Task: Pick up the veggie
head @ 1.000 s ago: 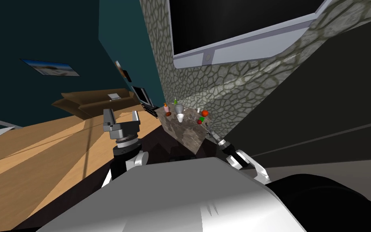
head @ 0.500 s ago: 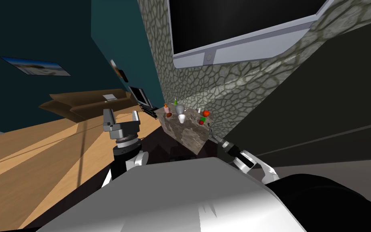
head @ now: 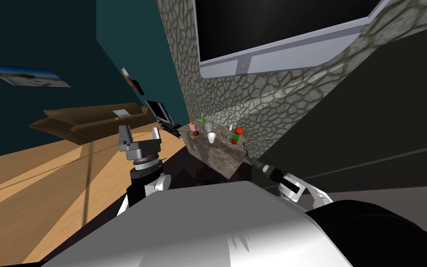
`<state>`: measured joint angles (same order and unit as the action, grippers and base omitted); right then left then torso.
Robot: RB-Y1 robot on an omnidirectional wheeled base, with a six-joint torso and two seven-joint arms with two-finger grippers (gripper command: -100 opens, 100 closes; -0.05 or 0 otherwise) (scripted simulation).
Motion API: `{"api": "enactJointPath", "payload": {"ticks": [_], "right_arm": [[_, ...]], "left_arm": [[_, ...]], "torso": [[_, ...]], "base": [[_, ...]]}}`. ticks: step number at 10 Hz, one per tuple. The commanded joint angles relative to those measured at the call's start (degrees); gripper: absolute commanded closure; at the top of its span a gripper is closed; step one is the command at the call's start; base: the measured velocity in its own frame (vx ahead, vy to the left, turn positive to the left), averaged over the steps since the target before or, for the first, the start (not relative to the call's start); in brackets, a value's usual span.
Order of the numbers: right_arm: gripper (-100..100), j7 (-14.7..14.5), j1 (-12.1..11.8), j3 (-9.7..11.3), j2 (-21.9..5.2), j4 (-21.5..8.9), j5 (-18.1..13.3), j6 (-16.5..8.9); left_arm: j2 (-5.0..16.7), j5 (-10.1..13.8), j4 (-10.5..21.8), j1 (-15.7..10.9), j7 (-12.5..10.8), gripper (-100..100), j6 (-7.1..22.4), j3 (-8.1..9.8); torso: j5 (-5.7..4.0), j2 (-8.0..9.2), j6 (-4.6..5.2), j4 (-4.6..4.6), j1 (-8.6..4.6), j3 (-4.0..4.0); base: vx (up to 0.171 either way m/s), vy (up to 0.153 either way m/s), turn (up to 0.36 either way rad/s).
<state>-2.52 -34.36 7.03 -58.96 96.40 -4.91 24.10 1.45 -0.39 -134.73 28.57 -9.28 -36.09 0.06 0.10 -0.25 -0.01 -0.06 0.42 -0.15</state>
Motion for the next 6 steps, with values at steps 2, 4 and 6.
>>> {"api": "enactJointPath", "payload": {"ticks": [2,4,6], "right_arm": [[-100,-2.15,-0.40,0.73,-4.34,-3.07,-0.94,-0.60],[-100,-3.63,-0.26,1.36,-7.78,-5.41,-1.71,-0.54],[-100,-5.20,-0.06,2.00,-10.81,-8.10,-2.57,-0.47]], "left_arm": [[0.00,0.00,0.00,0.00,0.00,0,0.00,0.00],[0.00,0.00,0.00,0.00,0.00,0,0.00,0.00],[0.00,0.00,0.00,0.00,0.00,0,0.00,0.00]], "torso": [[0.01,0.02,-0.02,0.01,-0.01,0.01],[0.01,-0.12,-0.03,-0.02,0.00,-0.07],[0.01,-0.06,-0.02,-0.02,-0.02,-0.04]], "base": [[0.065,0.122,-0.054],[0.092,0.131,-0.051],[0.059,0.120,-0.037]]}}
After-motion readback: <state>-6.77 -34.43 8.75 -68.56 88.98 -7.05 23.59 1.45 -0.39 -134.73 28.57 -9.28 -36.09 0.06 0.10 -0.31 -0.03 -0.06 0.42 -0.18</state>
